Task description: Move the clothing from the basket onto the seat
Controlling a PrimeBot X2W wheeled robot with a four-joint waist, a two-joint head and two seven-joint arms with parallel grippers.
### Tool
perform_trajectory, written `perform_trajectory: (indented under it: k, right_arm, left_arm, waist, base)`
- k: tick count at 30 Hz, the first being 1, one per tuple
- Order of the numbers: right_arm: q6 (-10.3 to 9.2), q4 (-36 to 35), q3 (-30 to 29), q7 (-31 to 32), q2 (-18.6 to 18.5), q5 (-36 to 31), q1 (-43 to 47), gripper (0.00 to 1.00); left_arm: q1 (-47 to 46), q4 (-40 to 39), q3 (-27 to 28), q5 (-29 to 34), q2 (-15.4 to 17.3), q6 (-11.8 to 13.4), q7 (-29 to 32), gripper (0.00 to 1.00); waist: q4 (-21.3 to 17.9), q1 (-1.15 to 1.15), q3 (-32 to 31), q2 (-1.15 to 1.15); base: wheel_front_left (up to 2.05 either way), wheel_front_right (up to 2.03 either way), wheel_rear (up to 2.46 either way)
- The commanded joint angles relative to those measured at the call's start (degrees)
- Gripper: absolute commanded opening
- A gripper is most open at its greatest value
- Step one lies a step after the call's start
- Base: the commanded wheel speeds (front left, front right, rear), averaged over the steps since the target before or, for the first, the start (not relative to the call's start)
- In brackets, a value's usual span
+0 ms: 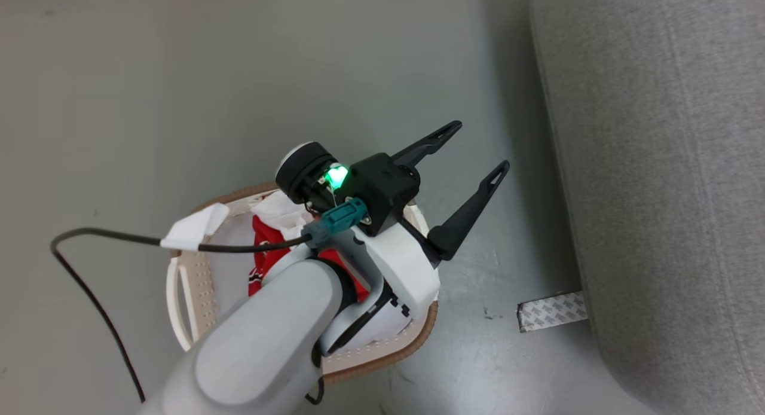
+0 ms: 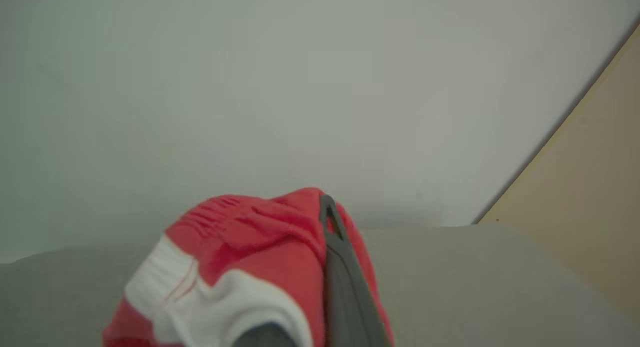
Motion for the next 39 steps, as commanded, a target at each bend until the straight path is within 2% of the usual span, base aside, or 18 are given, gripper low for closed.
perform_trajectory:
  k: [1, 6, 7, 8, 9, 10, 15, 23, 28, 34, 39]
  right_arm:
    - [-0.14, 2.5, -0.5, -0.6, 1.7, -0.5, 1.9, 0.0]
    - [-0.14, 10.2, -2.2, -1.7, 7.4, -1.5, 4.4, 0.0]
    - [-0.14, 10.2, -2.2, -1.7, 7.4, -1.5, 4.4, 0.0]
    - [-0.14, 11.2, -2.3, -2.0, 8.2, -2.1, 5.0, 0.19]
    - [-0.14, 12.2, -2.4, -2.1, 9.0, -2.5, 5.4, 0.5]
    - [-0.14, 13.1, -2.6, -2.1, 9.6, -2.8, 5.7, 1.0]
    - [-0.14, 13.6, -2.0, -2.5, 12.2, -5.2, 8.5, 1.0]
    - [-0.14, 1.5, -6.9, -2.6, 15.7, -8.5, 20.0, 1.0]
    - [-0.14, -7.0, -8.3, -2.6, 19.2, -10.5, 28.4, 1.0]
    - [-0.14, -16.4, -7.7, -2.6, 23.4, -11.4, 36.7, 1.0]
    - [-0.14, -21.4, -5.1, -2.6, 26.0, -12.1, 42.9, 1.0]
  left_arm:
    - [-0.2, 0.2, 0.1, 0.5, 0.1, 0.4, -0.5, 1.0]
    - [0.7, 1.0, 0.5, 0.2, 0.9, 0.9, -0.9, 1.0]
    - [0.7, 1.0, 0.5, 0.2, 0.9, 0.9, -0.9, 1.0]
    - [0.9, 1.1, 0.7, 0.0, 1.1, 1.1, -1.0, 1.0]
    - [1.1, 1.3, 0.8, -0.3, 1.2, 1.2, -1.1, 1.0]
    - [1.4, 1.4, 1.1, -0.5, 1.4, 1.4, -1.4, 1.0]
    - [2.6, 2.0, 1.9, -1.4, 2.2, 2.0, -2.1, 1.0]
    - [7.2, 3.5, 4.3, -3.8, 4.0, 3.9, -5.1, 1.0]
    - [11.7, 5.5, 5.9, -5.4, 5.2, 5.1, -7.6, 1.0]
    - [17.5, 8.0, 8.0, -7.4, 6.4, 6.9, -11.8, 1.0]
    - [22.1, 10.3, 9.2, -8.9, 6.0, 7.9, -15.4, 1.0]
  waist:
    - [0.4, -0.01, 0.4, 0.0]
    - [0.1, -0.01, 0.1, 0.0]
    - [0.1, -0.01, 0.1, 0.0]
    - [-0.1, -0.01, -0.2, 0.0]
    - [-0.3, -0.01, -0.5, 0.0]
    - [-0.4, -0.01, -0.8, 0.0]
    - [-1.3, -0.01, -3.2, 0.0]
    - [-1.9, -0.01, -10.1, 0.0]
    - [-1.5, -0.01, -15.3, 0.0]
    - [-0.7, -0.01, -21.1, 0.0]
    - [1.1, -0.01, -25.7, 0.0]
  base:
    - [0.0, 0.0, 0.0]
    - [0.0, 0.0, 0.0]
    - [0.0, 0.0, 0.0]
    - [0.0, 0.0, 0.0]
    - [0.0, 0.0, 0.0]
    - [0.0, 0.0, 0.0]
    - [0.0, 0.0, 0.0]
    - [0.0, 0.0, 0.0]
    - [0.0, 0.0, 0.0]
    - [0.0, 0.0, 0.0]
    - [0.0, 0.0, 0.0]
